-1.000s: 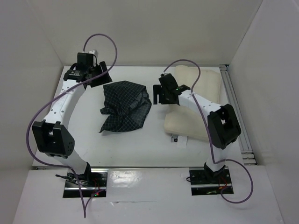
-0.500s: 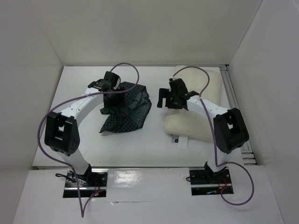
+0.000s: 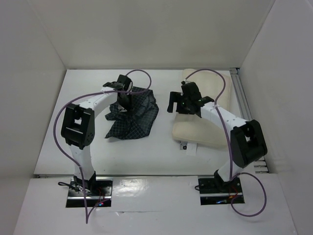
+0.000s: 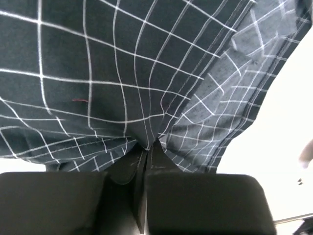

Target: Put the pillow into the pillowcase

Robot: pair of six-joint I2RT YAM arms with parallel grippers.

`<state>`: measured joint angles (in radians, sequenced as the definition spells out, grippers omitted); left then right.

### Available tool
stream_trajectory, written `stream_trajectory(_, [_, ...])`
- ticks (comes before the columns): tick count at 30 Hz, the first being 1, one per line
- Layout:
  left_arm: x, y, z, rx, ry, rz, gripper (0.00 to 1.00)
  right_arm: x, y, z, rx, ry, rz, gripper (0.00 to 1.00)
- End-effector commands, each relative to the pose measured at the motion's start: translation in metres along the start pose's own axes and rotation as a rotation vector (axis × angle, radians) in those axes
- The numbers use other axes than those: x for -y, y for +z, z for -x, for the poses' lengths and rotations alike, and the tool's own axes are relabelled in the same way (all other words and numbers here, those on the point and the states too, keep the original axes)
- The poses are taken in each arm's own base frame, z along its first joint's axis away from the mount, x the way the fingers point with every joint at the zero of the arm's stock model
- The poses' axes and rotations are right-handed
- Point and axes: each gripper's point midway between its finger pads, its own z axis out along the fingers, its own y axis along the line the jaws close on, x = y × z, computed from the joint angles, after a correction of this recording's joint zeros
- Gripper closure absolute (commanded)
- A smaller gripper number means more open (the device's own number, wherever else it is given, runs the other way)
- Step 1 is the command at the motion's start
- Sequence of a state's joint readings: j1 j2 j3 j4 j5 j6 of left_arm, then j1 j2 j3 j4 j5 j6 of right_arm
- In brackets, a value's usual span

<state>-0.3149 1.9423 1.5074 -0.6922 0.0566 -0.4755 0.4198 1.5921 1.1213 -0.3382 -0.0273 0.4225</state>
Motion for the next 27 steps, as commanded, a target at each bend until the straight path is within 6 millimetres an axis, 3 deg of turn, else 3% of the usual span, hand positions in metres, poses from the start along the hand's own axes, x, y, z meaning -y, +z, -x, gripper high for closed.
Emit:
stream_trajectory(1, [0.01, -0.022, 0.021, 0.048, 0.018, -0.036, 0.97, 0.004, -0.01, 0.012, 0.028, 0.014, -0.02, 0.02])
stream_trajectory(4, [0.012, -0.047, 0.03, 0.059, 0.03, -0.049, 1.0, 0.002, -0.005, 0.017, 0.029, 0.014, -0.019, 0.02])
stream_trajectory(5, [0.02, -0.073, 0.048, 0.125, 0.029, -0.082, 1.0, -0.004, -0.007, 0.018, 0.023, 0.003, 0.014, 0.02])
stream_trajectory(8, [0.023, -0.127, 0.075, 0.242, 0.024, -0.148, 1.0, -0.018, 0.002, 0.019, 0.001, -0.016, 0.064, 0.04])
stream_trajectory(9, [0.013, -0.152, 0.086, 0.3, -0.002, -0.167, 1.0, -0.029, 0.01, 0.023, 0.004, -0.03, 0.08, 0.04])
stream_trajectory(11, [0.011, -0.181, 0.095, 0.35, -0.016, -0.239, 1.0, -0.051, 0.02, 0.023, -0.006, -0.057, 0.117, 0.04])
stream_trajectory(13, [-0.003, -0.209, 0.102, 0.399, -0.057, -0.287, 1.0, -0.071, 0.039, 0.029, -0.002, -0.076, 0.156, 0.04])
stream_trajectory(14, [0.002, -0.22, 0.102, 0.405, -0.058, -0.359, 1.0, -0.081, 0.045, 0.028, -0.023, -0.078, 0.203, 0.05])
stream_trajectory(15, [0.002, -0.229, 0.106, 0.43, -0.063, -0.392, 1.0, -0.093, 0.049, 0.035, -0.02, -0.071, 0.249, 0.05])
stream_trajectory(16, [-0.004, -0.238, 0.11, 0.45, -0.07, -0.415, 1.0, -0.099, 0.06, 0.03, -0.033, -0.065, 0.289, 0.05])
stream_trajectory(17, [-0.001, -0.246, 0.108, 0.459, -0.074, -0.449, 1.0, -0.109, 0.058, 0.034, -0.024, -0.049, 0.339, 0.05])
stream_trajectory(18, [0.005, -0.254, 0.107, 0.463, -0.067, -0.498, 1.0, -0.115, 0.061, 0.024, -0.054, -0.042, 0.391, 0.05])
stream_trajectory(21, [0.006, -0.269, 0.106, 0.493, -0.053, -0.521, 1.0, -0.127, 0.068, 0.027, -0.03, -0.02, 0.458, 0.02])
stream_trajectory(22, [0.002, -0.27, 0.107, 0.498, -0.06, -0.516, 1.0, -0.125, 0.078, 0.025, -0.037, -0.019, 0.455, 0.02])
stream_trajectory(27, [0.001, -0.281, 0.107, 0.521, -0.053, -0.538, 1.0, -0.158, 0.09, 0.023, -0.023, -0.045, 0.563, 0.0])
